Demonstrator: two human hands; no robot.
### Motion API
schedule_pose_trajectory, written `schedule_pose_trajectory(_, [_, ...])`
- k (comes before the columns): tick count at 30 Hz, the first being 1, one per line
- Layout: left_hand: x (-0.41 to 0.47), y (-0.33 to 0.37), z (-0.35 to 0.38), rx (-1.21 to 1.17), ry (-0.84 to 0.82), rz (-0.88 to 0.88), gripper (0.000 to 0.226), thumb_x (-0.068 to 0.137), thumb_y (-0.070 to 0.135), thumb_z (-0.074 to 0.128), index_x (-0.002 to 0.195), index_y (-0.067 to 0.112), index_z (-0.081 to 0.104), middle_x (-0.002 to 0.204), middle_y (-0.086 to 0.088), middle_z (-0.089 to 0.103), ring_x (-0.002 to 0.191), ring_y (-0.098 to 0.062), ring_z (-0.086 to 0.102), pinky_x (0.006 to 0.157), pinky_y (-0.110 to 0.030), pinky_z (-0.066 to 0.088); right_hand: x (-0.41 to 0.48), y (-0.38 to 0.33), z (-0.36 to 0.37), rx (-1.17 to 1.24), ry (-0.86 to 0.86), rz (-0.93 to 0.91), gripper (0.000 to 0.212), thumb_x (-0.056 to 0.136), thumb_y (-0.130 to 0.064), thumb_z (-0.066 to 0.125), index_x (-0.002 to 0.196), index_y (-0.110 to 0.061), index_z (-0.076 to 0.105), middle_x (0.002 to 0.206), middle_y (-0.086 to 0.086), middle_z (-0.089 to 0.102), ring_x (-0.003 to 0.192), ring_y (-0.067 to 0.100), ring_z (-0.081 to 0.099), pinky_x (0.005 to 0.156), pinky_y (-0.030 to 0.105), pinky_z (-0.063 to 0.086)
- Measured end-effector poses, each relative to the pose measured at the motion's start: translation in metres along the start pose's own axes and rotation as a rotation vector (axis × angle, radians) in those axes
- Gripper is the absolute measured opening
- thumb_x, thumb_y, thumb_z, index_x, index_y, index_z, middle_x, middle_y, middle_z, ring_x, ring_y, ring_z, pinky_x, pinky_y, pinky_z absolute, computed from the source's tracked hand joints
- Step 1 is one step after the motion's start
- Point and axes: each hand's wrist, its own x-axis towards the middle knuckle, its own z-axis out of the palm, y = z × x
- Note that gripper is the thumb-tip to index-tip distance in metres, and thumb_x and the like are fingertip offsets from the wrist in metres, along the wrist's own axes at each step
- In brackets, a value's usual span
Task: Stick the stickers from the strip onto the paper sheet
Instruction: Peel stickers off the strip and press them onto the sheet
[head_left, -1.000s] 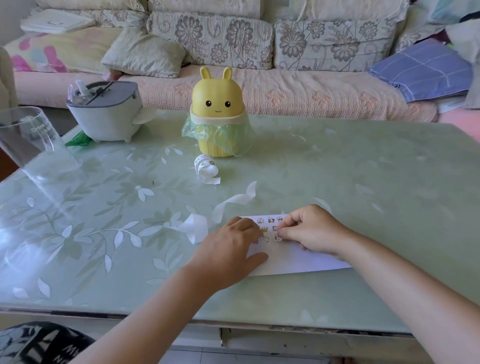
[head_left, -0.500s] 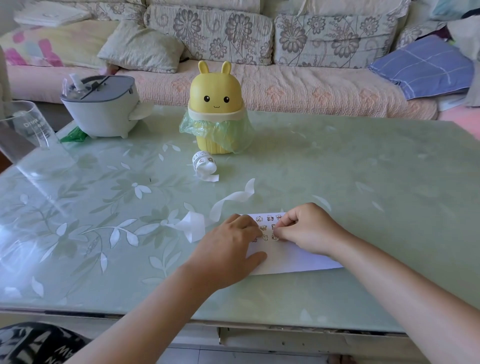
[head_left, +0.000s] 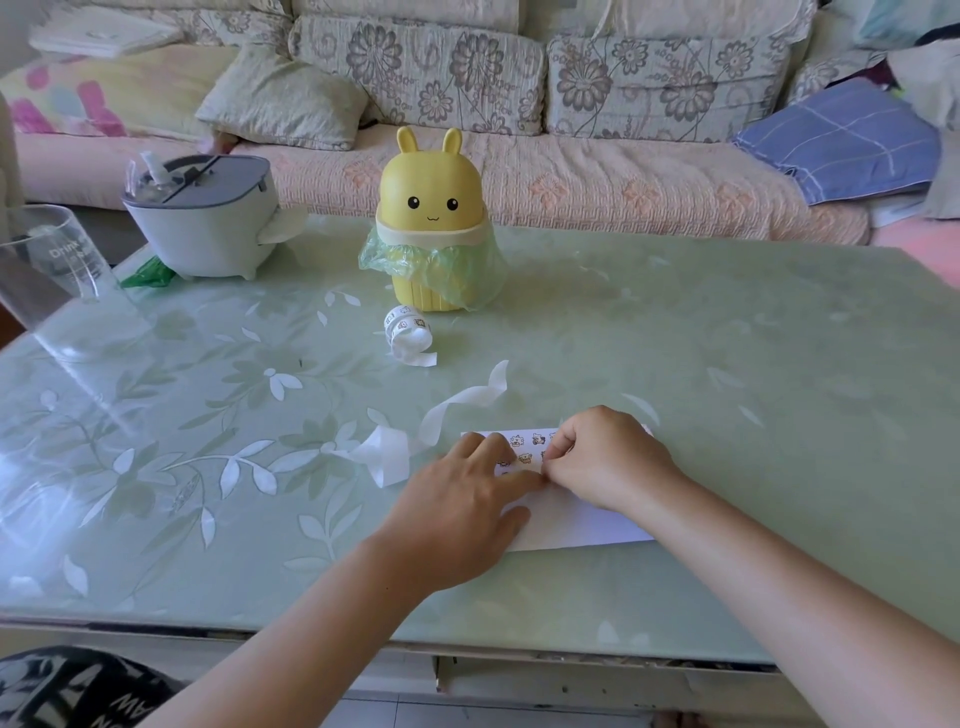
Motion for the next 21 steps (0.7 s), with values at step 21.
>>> schedule_pose_trajectory(21, [-0.001,0.012,0.006,0.12,0.019,-0.043,0.043,0.09,0.045,0.043,0.128,0.032,0.057,0.108,0.002,0.055,0.097,-0.021,0.054,0.067,-0.029,0.047,-0.035,0.058,0.024,-0.325,0.123,-0.537,0.055,0.091,-0.042,0.034,0.137,-0.027,0.06,0.149,-0.002,0.05,0.132,0.022,0.046,0.107,0.042,0.042])
